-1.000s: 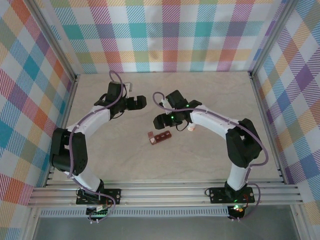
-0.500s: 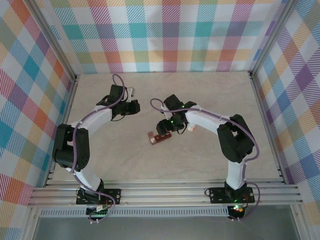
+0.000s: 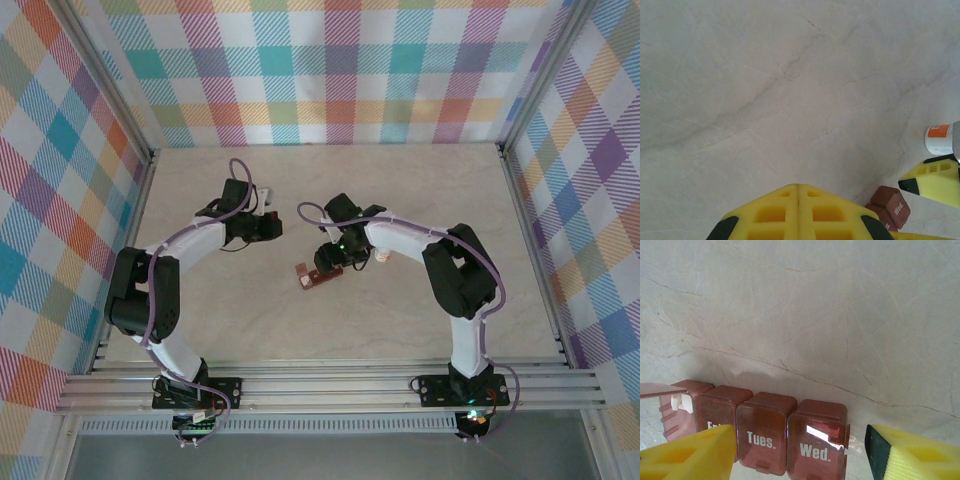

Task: Sort the pills into containers

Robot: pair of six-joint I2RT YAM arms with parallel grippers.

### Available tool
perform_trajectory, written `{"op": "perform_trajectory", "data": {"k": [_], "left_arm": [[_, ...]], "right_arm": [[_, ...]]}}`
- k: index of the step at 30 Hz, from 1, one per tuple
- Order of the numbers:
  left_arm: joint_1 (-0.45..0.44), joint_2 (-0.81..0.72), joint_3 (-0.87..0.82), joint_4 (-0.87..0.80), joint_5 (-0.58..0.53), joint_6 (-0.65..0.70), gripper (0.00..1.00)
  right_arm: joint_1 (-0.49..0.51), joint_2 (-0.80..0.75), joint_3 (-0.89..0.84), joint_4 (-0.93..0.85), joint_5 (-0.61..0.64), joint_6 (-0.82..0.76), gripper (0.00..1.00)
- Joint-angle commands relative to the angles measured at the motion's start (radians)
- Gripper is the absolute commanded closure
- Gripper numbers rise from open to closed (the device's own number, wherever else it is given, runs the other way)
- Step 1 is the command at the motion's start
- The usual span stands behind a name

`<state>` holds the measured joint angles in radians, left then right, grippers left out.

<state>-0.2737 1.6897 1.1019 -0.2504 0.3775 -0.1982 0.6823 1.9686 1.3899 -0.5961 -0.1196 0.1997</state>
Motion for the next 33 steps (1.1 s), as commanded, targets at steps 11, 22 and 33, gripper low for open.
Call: {"op": "perform_trajectory", "data": {"k": [11, 22, 33], "left_arm": [[-0.078, 0.024, -0.036, -0.05, -0.014, 0.009, 1.0], [-0.128, 0.027, -0.066, -0.052, -0.025, 0.007, 1.0], [-0.184, -0.006, -0.116, -0.036, -0.026, -0.006, 1.0]], "right_arm": [[0.007, 0.041, 0.002, -0.003, 0.004, -0.013, 0.32], [0.006, 0.042, -0.014, 0.008, 0.003, -0.005, 0.33], [0.007, 0.047, -0.025, 0.018, 0.005, 0.008, 0.35]]}}
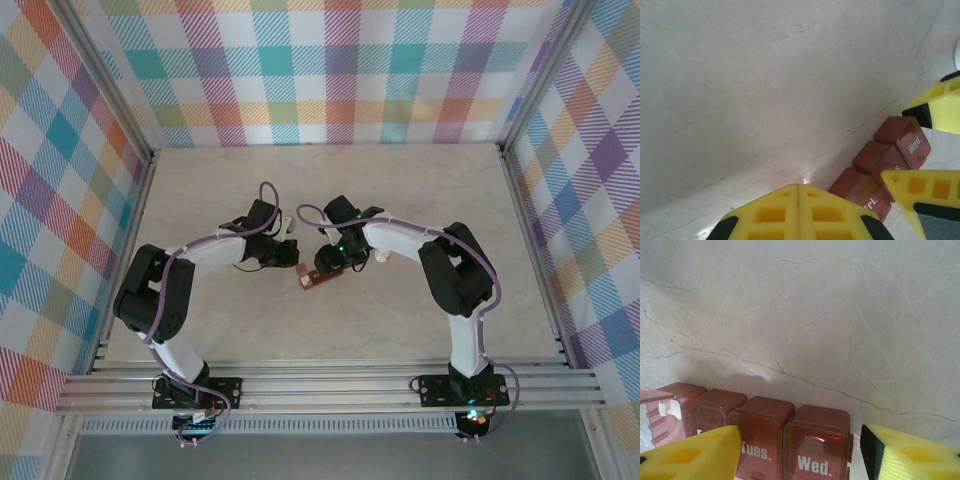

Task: Sort the pills into containers

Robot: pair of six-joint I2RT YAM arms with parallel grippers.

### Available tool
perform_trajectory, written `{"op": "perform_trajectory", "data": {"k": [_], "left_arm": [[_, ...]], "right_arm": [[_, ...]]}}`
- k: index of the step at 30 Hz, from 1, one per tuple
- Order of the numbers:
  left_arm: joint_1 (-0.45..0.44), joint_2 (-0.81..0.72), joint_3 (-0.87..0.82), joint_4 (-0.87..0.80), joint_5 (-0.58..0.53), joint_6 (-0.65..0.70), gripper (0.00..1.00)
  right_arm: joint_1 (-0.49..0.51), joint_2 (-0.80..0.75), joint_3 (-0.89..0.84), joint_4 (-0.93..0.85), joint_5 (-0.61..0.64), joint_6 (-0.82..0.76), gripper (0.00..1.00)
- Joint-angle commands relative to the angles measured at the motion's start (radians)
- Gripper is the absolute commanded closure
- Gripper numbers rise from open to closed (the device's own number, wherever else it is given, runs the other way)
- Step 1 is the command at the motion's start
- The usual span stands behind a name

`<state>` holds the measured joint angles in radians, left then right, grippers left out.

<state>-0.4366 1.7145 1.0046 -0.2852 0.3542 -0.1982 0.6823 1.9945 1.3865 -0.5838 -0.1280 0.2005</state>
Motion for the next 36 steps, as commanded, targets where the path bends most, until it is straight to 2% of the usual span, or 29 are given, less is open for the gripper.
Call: {"op": "perform_trajectory", "data": {"k": [1, 13, 36], "left_arm": [[-0.026, -0.038, -0.023, -0.001, -0.004, -0.009, 1.0], [-0.063, -0.134, -0.085, 0.037, -0.001, -0.038, 1.0], [-0.133, -0.158, -0.152, 0.081, 0.005, -0.064, 1.0]], "right_arm": [[0.007, 0.021, -0.024, 0.008, 0.013, 0.008, 0.35], [0.006, 0.024, -0.023, 0.006, 0.014, 0.014, 0.36], [0.006, 0.036, -0.02, 0.012, 0.009, 0.023, 0.38]]}}
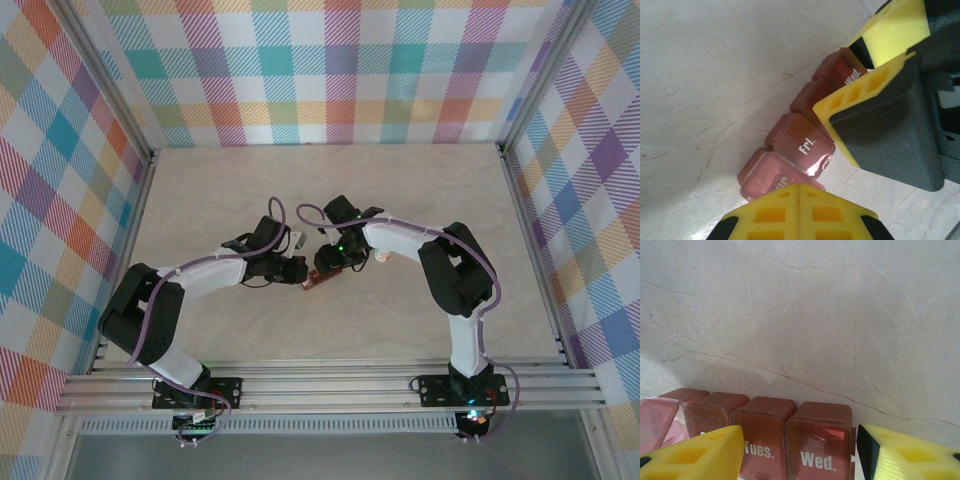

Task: Sort the pills into containers

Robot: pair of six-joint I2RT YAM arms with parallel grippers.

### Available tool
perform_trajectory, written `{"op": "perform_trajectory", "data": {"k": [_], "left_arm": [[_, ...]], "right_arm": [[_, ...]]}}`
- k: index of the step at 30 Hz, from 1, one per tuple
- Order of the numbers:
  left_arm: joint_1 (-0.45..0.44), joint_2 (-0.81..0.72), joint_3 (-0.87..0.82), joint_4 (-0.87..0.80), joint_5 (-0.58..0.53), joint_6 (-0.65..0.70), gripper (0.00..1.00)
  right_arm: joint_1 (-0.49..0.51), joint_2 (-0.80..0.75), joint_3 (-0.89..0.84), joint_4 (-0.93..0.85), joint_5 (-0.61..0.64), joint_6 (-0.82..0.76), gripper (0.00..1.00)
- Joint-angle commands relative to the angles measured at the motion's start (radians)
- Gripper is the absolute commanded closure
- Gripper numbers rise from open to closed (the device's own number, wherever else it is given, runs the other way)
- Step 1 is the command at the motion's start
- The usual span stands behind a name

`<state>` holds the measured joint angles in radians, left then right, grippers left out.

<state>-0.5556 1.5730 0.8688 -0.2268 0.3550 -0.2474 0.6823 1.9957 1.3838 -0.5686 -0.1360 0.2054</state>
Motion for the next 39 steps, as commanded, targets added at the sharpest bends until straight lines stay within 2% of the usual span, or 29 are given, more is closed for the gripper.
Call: {"op": "perform_trajectory", "data": {"k": [1, 28, 39], "left_arm": [[-0.016, -0.013, -0.015, 0.024, 0.004, -0.016, 1.0], [-0.044, 0.073, -0.061, 0.079, -0.019, -0.018, 1.0], [-0.049, 0.049, -0.062, 0.076, -0.031, -0.01, 1.0]], "right_arm": [[0.006, 0.037, -0.017, -0.003, 0.018, 0.02, 0.38], [0.007, 0.041, -0.032, 0.007, 0.012, 0.023, 0.39], [0.006, 0.045, -0.014, 0.001, -0.007, 0.032, 0.39]]}}
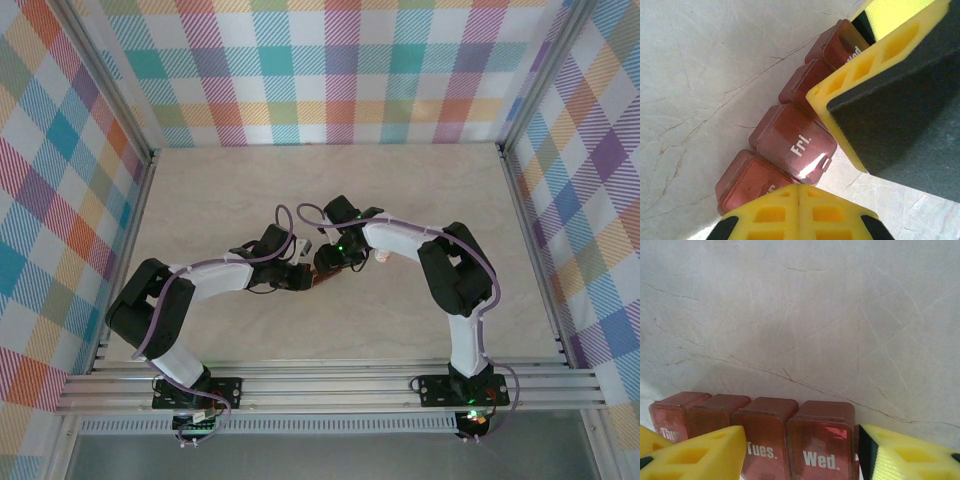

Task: Sort the pills into containers

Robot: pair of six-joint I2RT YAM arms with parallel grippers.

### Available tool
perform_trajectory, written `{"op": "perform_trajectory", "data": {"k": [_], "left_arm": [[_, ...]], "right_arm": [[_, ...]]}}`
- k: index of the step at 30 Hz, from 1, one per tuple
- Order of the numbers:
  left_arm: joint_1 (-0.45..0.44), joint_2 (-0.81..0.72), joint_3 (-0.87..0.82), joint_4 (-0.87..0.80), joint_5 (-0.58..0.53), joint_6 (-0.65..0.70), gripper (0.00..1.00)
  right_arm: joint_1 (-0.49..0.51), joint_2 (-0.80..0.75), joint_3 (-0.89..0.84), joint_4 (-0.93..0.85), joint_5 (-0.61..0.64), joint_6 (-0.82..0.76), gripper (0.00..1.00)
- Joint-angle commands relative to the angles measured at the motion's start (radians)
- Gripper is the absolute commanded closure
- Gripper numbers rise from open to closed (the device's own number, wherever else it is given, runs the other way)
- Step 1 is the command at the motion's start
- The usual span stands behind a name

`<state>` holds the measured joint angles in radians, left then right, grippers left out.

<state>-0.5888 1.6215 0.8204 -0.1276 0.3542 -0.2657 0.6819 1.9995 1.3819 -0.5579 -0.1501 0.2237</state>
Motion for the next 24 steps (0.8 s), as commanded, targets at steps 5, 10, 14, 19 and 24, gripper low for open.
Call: {"op": "perform_trajectory", "data": {"k": [5, 10, 14, 19, 24], "left_arm": [[-0.016, -0.041, -0.019, -0.017, -0.043, 0.015, 1.0], [-0.016, -0.101, -0.035, 0.009, -0.061, 0.016, 0.94], [-0.015, -0.174, -0.059, 0.048, -0.081, 0.007, 0.79], [-0.016, -0.279, -0.075, 0.063, -0.131, 0.005, 0.56], [-0.016, -0.389, -0.069, 0.052, -0.198, 0.016, 0.0]], "right_arm": [[0.007, 0.035, 0.013, -0.02, -0.005, 0.022, 0.38], [-0.002, 0.012, 0.039, -0.028, -0.016, 0.039, 0.35], [-0.018, -0.018, 0.065, -0.032, -0.044, 0.061, 0.3], [-0.034, -0.067, 0.096, -0.035, -0.06, 0.085, 0.23], [-0.073, -0.134, 0.116, -0.051, -0.062, 0.101, 0.12]]}}
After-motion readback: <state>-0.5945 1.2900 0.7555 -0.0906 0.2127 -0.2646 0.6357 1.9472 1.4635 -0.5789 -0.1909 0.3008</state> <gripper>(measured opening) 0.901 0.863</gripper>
